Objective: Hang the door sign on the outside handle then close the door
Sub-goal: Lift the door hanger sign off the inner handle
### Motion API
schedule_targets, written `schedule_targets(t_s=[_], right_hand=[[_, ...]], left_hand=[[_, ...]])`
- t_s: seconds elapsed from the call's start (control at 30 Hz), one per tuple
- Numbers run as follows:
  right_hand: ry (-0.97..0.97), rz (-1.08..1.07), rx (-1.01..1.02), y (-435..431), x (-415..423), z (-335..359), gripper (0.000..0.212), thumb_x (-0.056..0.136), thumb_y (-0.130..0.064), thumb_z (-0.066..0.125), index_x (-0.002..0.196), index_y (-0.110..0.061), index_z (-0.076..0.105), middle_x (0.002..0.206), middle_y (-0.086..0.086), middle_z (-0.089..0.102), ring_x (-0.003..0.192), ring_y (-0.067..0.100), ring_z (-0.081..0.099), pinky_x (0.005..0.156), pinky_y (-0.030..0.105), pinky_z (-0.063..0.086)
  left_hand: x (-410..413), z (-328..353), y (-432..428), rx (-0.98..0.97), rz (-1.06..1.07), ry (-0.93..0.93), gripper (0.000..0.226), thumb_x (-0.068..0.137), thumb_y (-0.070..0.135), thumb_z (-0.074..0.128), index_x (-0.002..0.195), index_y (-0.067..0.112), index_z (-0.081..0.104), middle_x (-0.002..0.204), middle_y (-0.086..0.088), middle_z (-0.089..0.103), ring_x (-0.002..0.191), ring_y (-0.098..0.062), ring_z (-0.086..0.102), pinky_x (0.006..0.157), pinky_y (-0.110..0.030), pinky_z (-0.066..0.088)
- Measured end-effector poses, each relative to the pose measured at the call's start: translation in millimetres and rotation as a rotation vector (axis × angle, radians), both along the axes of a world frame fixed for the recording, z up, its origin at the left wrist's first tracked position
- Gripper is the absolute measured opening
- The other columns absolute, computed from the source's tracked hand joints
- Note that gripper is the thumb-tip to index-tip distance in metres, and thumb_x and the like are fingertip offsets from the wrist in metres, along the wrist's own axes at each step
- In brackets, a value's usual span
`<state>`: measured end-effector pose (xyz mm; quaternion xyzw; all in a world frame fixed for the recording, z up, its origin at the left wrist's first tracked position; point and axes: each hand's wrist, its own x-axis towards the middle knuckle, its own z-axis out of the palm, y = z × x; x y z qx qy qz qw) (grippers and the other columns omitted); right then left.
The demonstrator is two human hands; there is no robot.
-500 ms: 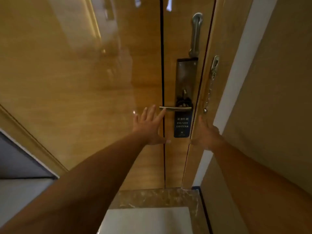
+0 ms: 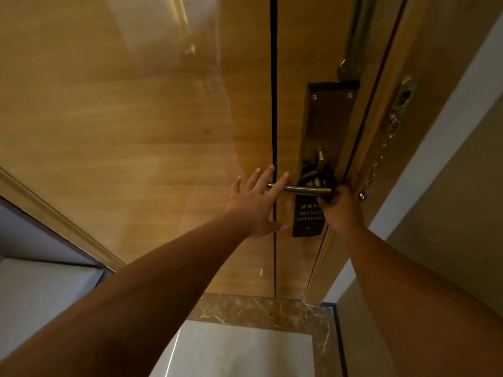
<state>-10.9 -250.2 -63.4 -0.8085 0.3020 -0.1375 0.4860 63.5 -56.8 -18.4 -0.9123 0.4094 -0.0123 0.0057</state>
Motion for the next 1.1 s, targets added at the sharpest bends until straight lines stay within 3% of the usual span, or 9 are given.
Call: schedule_targets(t_s=[0.17, 0.33, 0.47, 0.6, 0.67, 0.77, 0.83, 0.93, 1.1], right_hand=[[0.026, 0.028, -0.134, -1, -21, 8, 0.021, 0.085, -0.031, 0.062, 0.089, -0.011, 0.061, 0.088, 0.011, 0.066, 0.085, 0.028, 0.061, 0.073, 0.036, 0.045], [0.109, 0.048, -0.274, 7, -43, 43, 0.034, 0.084, -0.03, 0.061, 0.059, -0.023, 0.04, 0.058, 0.001, 0.045, 0.058, 0.018, 0.047, 0.052, 0.028, 0.031], [0.151, 0.13, -0.191, 25, -50, 72, 0.026, 0.082, -0.029, 0.064, 0.062, -0.023, 0.048, 0.065, 0.002, 0.054, 0.063, 0.018, 0.054, 0.058, 0.029, 0.04], [0.109, 0.185, -0.165, 77, -26, 75, 0.017, 0.08, -0.032, 0.066, 0.069, -0.023, 0.056, 0.074, 0.006, 0.062, 0.071, 0.02, 0.06, 0.065, 0.035, 0.049], [0.075, 0.231, -0.139, 102, -8, 77, 0.02, 0.08, -0.031, 0.067, 0.066, -0.023, 0.055, 0.07, 0.003, 0.061, 0.069, 0.019, 0.06, 0.066, 0.036, 0.049], [0.019, 0.295, -0.077, 119, 7, 88, 0.02, 0.079, -0.03, 0.069, 0.066, -0.026, 0.055, 0.065, -0.002, 0.061, 0.057, 0.01, 0.06, 0.052, 0.024, 0.045], [0.008, 0.296, -0.052, 114, 0, 96, 0.016, 0.08, -0.033, 0.068, 0.069, -0.028, 0.058, 0.068, -0.004, 0.064, 0.056, 0.005, 0.062, 0.046, 0.017, 0.045], [0.001, 0.209, 0.008, 84, -28, 97, 0.01, 0.082, -0.036, 0.065, 0.08, -0.026, 0.062, 0.078, 0.0, 0.066, 0.065, 0.011, 0.062, 0.052, 0.02, 0.045], [0.058, 0.052, 0.166, 32, -95, 78, 0.016, 0.083, -0.028, 0.066, 0.073, -0.019, 0.058, 0.066, 0.002, 0.059, 0.058, 0.013, 0.054, 0.058, 0.026, 0.044]], left_hand=[[3, 4, 3, 0.009, -0.05, 0.048, 0.105, 0.073, 0.066, 0.057, 0.139, 0.039, -0.021, 0.157, -0.002, -0.016, 0.141, -0.029, -0.007, 0.11, -0.061, 0.006], [8, 20, 9, 0.057, -0.113, 0.084, 0.102, 0.078, 0.062, 0.056, 0.143, 0.031, -0.017, 0.157, -0.001, -0.015, 0.142, -0.028, 0.001, 0.111, -0.057, 0.012], [18, 38, 31, 0.013, -0.13, 0.144, 0.089, 0.087, 0.042, 0.053, 0.145, 0.023, -0.011, 0.158, -0.003, -0.007, 0.139, -0.028, 0.019, 0.107, -0.051, 0.025], [31, 52, 60, -0.06, -0.014, 0.3, 0.073, 0.089, 0.02, 0.045, 0.147, 0.017, 0.001, 0.142, -0.019, 0.04, 0.119, -0.034, 0.047, 0.092, -0.043, 0.042], [40, 57, 71, -0.125, -0.002, 0.327, 0.065, 0.09, 0.016, 0.043, 0.146, 0.013, 0.011, 0.131, -0.021, 0.051, 0.111, -0.034, 0.053, 0.088, -0.042, 0.047], [53, 66, 82, -0.256, -0.027, 0.371, 0.05, 0.094, 0.018, 0.04, 0.141, 0.011, 0.027, 0.119, -0.021, 0.058, 0.097, -0.033, 0.058, 0.081, -0.047, 0.051], [55, 67, 80, -0.311, -0.032, 0.344, 0.048, 0.097, 0.024, 0.036, 0.142, 0.012, 0.026, 0.126, -0.021, 0.055, 0.105, -0.035, 0.055, 0.085, -0.044, 0.049], [46, 62, 60, -0.369, -0.048, 0.304, 0.05, 0.098, 0.036, 0.031, 0.142, 0.013, 0.027, 0.128, -0.018, 0.055, 0.111, -0.033, 0.053, 0.087, -0.04, 0.043], [23, 49, 1, -0.214, -0.107, 0.257, 0.039, 0.091, 0.044, 0.04, 0.121, 0.019, 0.047, 0.104, -0.006, 0.06, 0.089, -0.023, 0.055, 0.077, -0.042, 0.046]])
